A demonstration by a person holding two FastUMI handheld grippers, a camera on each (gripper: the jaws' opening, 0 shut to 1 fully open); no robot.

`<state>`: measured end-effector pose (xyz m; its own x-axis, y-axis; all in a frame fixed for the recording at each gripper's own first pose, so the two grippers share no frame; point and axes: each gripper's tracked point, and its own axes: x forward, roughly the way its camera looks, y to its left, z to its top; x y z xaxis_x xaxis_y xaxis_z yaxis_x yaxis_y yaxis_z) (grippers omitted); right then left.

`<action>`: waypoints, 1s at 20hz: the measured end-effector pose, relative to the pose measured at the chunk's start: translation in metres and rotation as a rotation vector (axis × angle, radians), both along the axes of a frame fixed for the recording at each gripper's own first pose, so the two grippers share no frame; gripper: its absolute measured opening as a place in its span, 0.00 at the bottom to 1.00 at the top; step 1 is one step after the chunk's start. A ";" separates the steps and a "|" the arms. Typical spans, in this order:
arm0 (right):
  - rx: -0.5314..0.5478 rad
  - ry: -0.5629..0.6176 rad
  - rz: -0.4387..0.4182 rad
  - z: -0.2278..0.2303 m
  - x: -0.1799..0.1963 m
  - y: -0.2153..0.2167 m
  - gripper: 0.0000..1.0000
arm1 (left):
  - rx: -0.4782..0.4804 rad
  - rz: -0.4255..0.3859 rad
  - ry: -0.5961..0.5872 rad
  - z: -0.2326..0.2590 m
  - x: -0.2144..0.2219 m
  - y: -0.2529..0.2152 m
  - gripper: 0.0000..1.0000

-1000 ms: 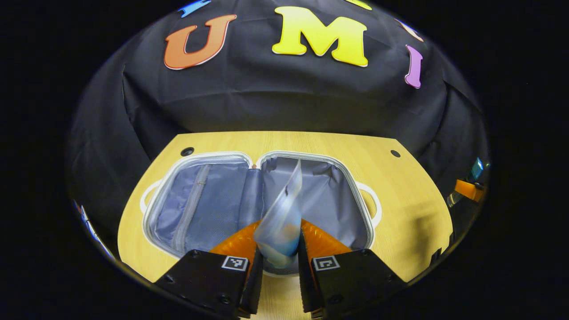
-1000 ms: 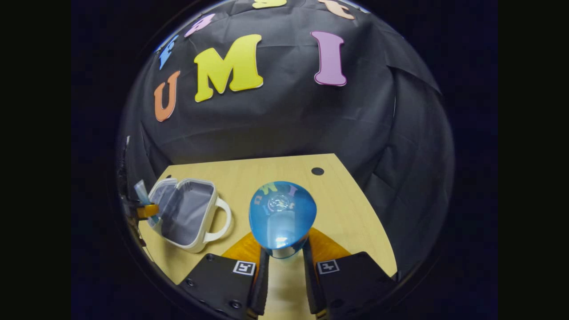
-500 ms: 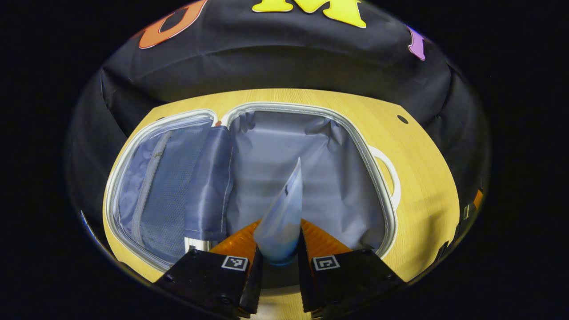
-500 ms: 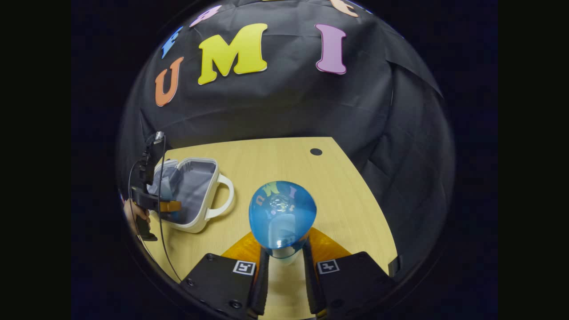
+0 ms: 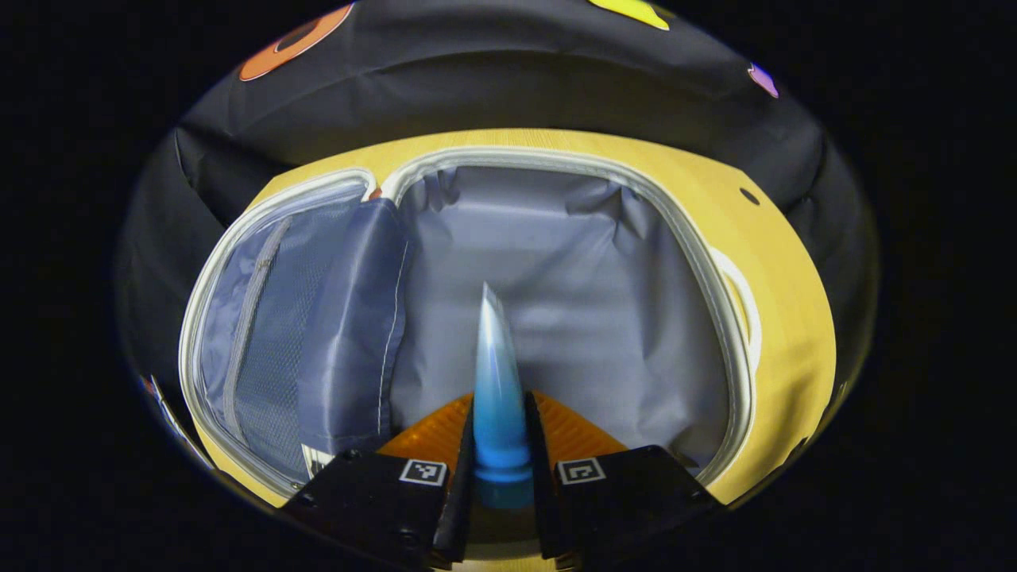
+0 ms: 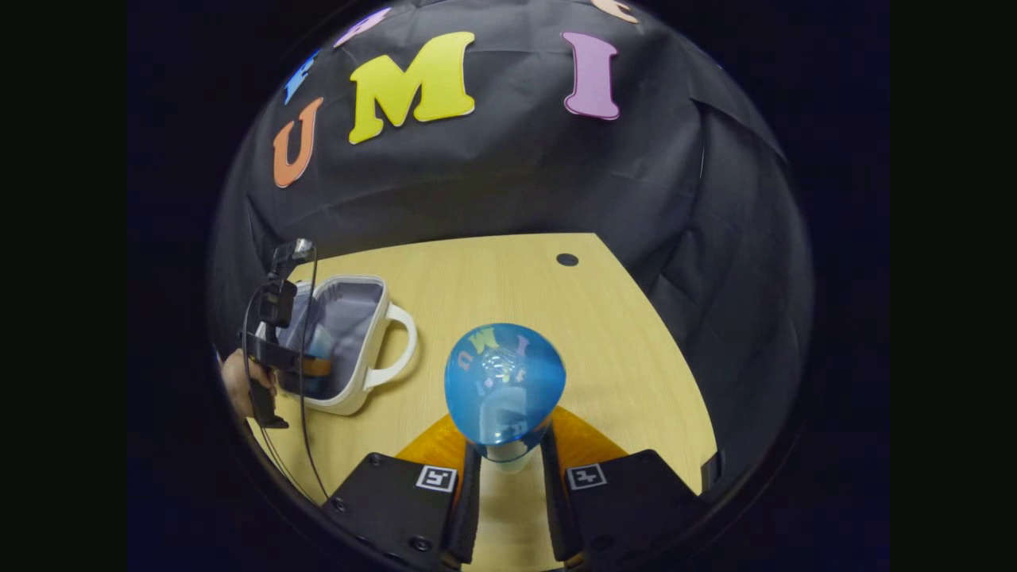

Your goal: First open the suitcase, pack the skin care products into it, and then close the suitcase.

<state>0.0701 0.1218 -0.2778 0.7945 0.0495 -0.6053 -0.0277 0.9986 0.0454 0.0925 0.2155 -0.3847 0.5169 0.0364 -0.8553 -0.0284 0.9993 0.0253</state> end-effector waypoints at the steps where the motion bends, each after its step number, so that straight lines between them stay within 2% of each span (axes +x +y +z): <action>1: 0.000 0.007 0.000 -0.003 0.000 0.000 0.33 | 0.002 0.002 -0.008 -0.001 0.004 0.000 0.42; 2: 0.005 0.014 -0.001 -0.005 0.000 0.001 0.33 | 0.006 0.002 -0.008 0.000 0.003 0.000 0.35; 4: 0.007 0.023 -0.001 -0.009 0.002 0.002 0.33 | 0.017 0.006 -0.012 0.000 0.004 -0.001 0.35; 5: 0.005 0.021 0.007 -0.009 0.001 0.004 0.33 | 0.025 0.002 -0.014 0.000 0.005 -0.001 0.41; 6: 0.005 0.019 0.019 -0.007 0.002 0.007 0.33 | 0.015 -0.007 -0.016 0.001 0.005 -0.004 0.35; 8: 0.001 0.009 0.051 -0.001 0.008 0.017 0.33 | -0.027 -0.014 -0.042 0.006 0.007 -0.014 0.41; 11: 0.003 -0.024 0.109 0.016 0.022 0.042 0.33 | 0.007 -0.030 -0.124 0.043 0.005 -0.019 1.00; 12: 0.002 -0.033 0.133 0.023 0.026 0.053 0.33 | 0.016 -0.043 -0.167 0.061 0.004 -0.021 0.89; 15: 0.017 -0.061 0.208 0.041 0.040 0.093 0.33 | 0.051 -0.069 -0.352 0.130 -0.006 -0.018 0.92; 20: 0.047 -0.073 0.316 0.049 0.056 0.174 0.33 | 0.059 -0.043 -0.599 0.218 -0.048 0.015 0.95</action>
<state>0.1263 0.2956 -0.2284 0.7764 0.3273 -0.5386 -0.3412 0.9368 0.0774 0.0450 0.2309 -0.1663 0.9101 0.0432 -0.4122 -0.0146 0.9973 0.0725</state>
